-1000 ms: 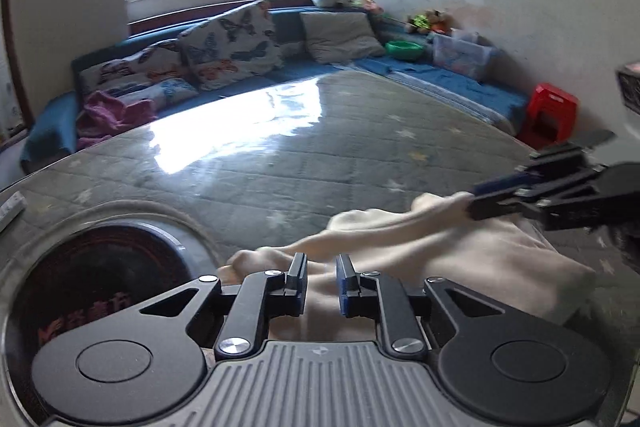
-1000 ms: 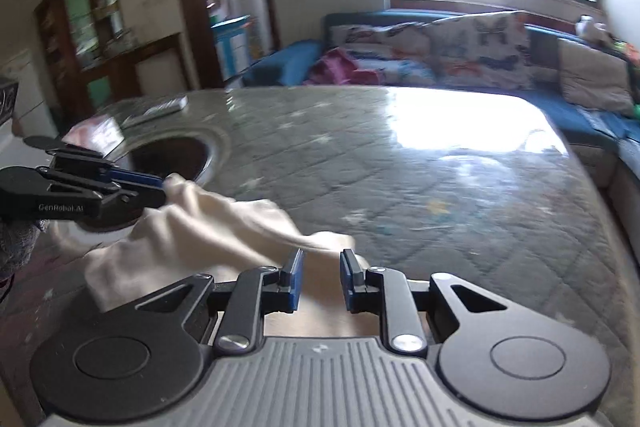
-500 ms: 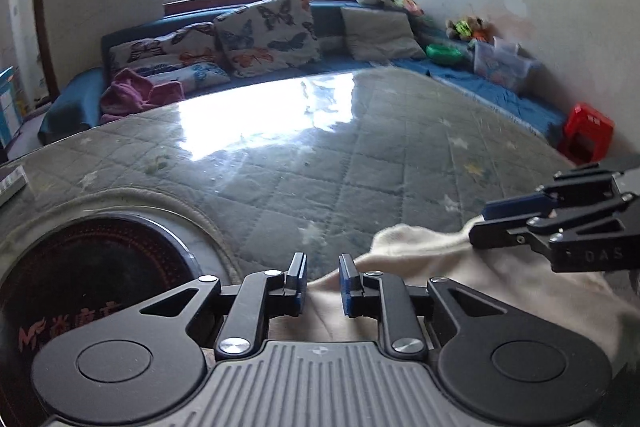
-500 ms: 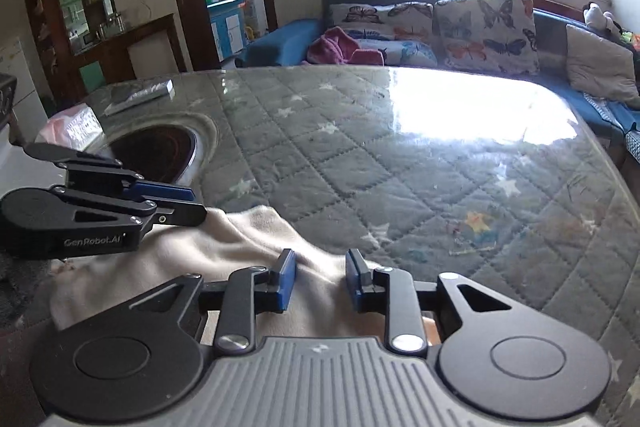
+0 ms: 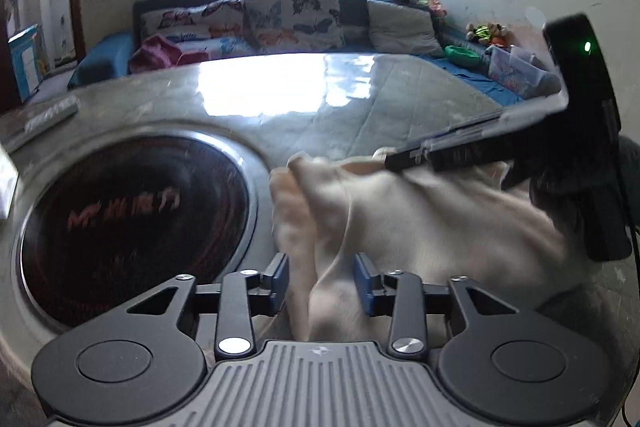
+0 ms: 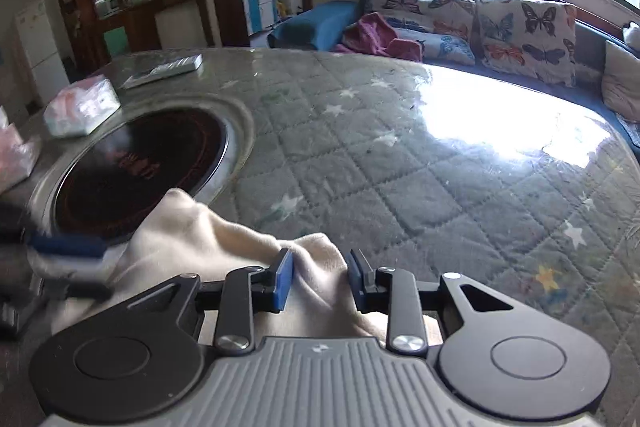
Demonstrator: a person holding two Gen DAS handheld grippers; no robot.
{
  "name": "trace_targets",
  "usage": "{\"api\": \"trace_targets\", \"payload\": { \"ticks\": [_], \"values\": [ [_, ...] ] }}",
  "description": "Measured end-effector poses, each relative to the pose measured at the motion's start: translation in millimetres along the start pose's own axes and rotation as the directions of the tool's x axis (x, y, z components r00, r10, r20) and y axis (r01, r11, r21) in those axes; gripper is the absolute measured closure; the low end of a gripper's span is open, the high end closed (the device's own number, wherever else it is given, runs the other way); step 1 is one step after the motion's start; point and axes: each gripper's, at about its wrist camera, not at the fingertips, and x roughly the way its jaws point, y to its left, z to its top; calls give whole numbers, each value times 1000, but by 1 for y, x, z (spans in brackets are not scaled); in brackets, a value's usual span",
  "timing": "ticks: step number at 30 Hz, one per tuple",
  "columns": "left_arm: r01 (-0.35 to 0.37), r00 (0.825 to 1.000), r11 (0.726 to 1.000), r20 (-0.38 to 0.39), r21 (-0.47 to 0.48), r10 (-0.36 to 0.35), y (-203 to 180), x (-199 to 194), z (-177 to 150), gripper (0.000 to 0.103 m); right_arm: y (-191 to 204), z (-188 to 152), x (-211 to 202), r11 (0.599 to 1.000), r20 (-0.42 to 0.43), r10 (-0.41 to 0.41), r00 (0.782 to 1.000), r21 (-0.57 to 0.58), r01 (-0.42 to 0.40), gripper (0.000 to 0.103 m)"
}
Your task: Fold clothes
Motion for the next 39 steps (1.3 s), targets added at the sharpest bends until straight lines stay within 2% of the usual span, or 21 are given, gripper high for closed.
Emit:
{"api": "trace_targets", "payload": {
  "ticks": [6,10,17,22,31,39],
  "values": [
    [15,1000,997,-16,-72,-16,6,-1,-4,61,3,7,-6,1000,43,-20,999,-17,21,74],
    [-4,1000,996,-25,-86,1,6,-2,-4,60,11,-2,-32,998,61,17,998,-55,-13,71],
    [-41,999,992,-39,-116,36,0,-2,-4,59,30,-37,-65,987,-3,55,998,-154,-55,68],
    [-36,998,989,-54,-143,29,-3,-3,-6,66,44,-65,-77,970,-26,45,999,-239,-50,65],
    [-57,997,990,-67,-130,49,-21,-13,-16,69,47,-83,-89,954,-22,29,999,-296,-34,65],
    [-72,995,992,-79,-101,64,-39,-23,-26,69,46,-99,-105,953,-24,12,1000,-302,-19,65]
  ]
}}
